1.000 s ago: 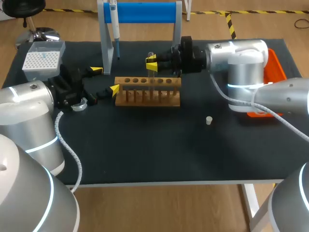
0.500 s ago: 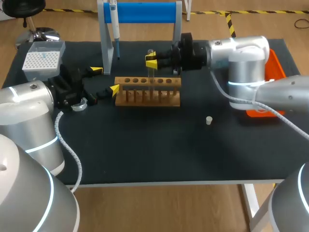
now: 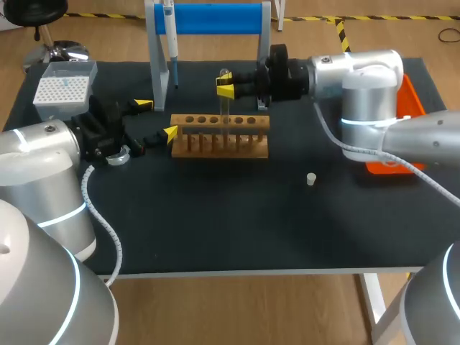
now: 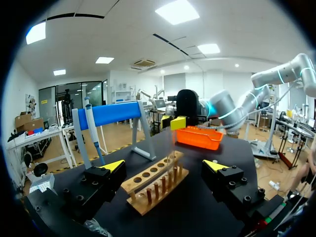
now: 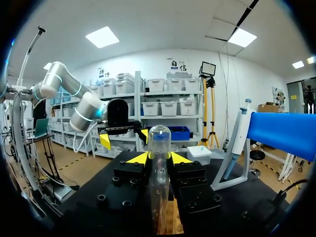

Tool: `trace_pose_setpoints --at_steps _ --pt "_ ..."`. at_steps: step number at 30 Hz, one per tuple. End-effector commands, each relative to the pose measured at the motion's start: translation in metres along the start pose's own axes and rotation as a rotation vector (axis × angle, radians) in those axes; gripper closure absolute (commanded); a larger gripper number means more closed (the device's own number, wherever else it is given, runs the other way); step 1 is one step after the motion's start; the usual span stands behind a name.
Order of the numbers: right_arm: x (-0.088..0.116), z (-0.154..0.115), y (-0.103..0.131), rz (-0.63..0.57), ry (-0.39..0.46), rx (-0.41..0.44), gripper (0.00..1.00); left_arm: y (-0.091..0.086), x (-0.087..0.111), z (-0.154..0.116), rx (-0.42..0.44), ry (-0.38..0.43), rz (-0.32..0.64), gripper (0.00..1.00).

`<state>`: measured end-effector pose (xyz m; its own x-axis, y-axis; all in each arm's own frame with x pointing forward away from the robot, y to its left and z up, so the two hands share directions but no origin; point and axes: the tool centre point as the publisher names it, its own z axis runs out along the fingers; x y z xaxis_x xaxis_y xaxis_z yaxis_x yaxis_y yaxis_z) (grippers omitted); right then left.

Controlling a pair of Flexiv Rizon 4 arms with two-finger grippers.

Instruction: Invert the test tube, pick up the pipette, mount the tip to pipette, aspirate from beaker and dispense into the tube, eject the tip, return the pipette, and cap with the stopper.

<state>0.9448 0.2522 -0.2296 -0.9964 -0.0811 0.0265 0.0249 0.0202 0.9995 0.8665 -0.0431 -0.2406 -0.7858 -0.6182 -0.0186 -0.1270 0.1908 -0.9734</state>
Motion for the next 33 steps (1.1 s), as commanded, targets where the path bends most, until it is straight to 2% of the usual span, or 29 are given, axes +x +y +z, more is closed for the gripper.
trace_pose_setpoints --at_steps 1,15,24,33 --pt "0.003 -0.003 0.005 -0.002 -0.006 0.006 1.0 0.001 0.001 0.001 0.0 -0.004 0.001 0.0" --pt "0.008 -0.008 0.021 -0.019 -0.017 -0.003 1.0 0.001 0.001 0.001 0.0 -0.004 0.001 0.0" --pt "0.02 -0.024 0.032 -0.022 -0.021 0.0 1.0 0.001 0.001 0.001 0.0 -0.004 0.001 0.0" --pt "0.02 -0.024 0.032 -0.022 -0.021 0.0 1.0 0.001 0.001 0.001 0.0 -0.004 0.001 0.0"
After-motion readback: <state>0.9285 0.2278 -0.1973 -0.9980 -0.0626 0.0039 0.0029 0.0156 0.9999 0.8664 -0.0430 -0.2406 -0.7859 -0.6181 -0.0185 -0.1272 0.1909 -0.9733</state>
